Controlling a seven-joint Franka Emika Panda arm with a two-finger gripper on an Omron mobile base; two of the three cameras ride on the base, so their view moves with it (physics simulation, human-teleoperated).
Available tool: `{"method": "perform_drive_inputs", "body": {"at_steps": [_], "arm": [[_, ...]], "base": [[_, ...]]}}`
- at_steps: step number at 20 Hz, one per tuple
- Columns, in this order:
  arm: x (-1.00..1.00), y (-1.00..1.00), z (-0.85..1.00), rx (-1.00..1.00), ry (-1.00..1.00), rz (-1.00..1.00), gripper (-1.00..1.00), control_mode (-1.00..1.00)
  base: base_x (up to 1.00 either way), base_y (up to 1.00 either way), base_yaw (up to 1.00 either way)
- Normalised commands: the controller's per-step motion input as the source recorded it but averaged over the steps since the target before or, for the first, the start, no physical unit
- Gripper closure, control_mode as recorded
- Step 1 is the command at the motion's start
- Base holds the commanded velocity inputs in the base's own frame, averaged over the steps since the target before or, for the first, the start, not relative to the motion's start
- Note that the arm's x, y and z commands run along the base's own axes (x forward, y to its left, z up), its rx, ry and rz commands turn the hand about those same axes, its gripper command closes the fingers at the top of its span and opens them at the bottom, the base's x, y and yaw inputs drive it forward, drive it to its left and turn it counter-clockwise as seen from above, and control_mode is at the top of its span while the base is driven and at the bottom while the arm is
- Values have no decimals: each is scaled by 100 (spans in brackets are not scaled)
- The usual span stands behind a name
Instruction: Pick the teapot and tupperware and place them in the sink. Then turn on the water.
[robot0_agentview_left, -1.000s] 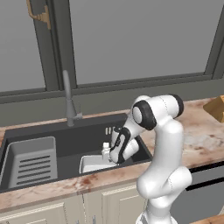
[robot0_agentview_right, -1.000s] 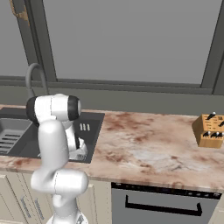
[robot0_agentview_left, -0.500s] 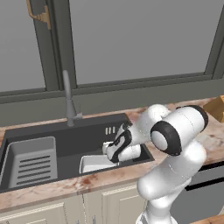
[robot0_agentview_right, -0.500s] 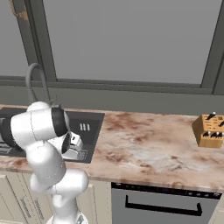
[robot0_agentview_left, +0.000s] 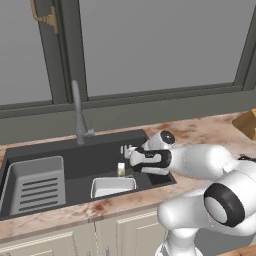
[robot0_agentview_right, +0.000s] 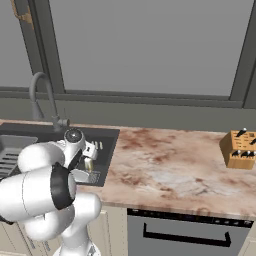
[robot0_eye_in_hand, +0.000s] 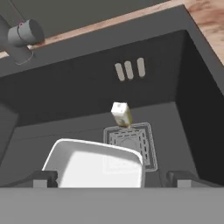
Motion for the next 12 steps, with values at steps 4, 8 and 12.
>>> {"method": "perform_drive_inputs", "body": {"at_steps": [4,8,12], "arm": [[0,-16,99,0,4,0,-100,-100],[0,-9,90,-6,21,0,-100,-100],[-1,-12,72,-13,33,0,-100,-100]], "base": [[0,0,0],[0,0,0],[0,0,0]]}}
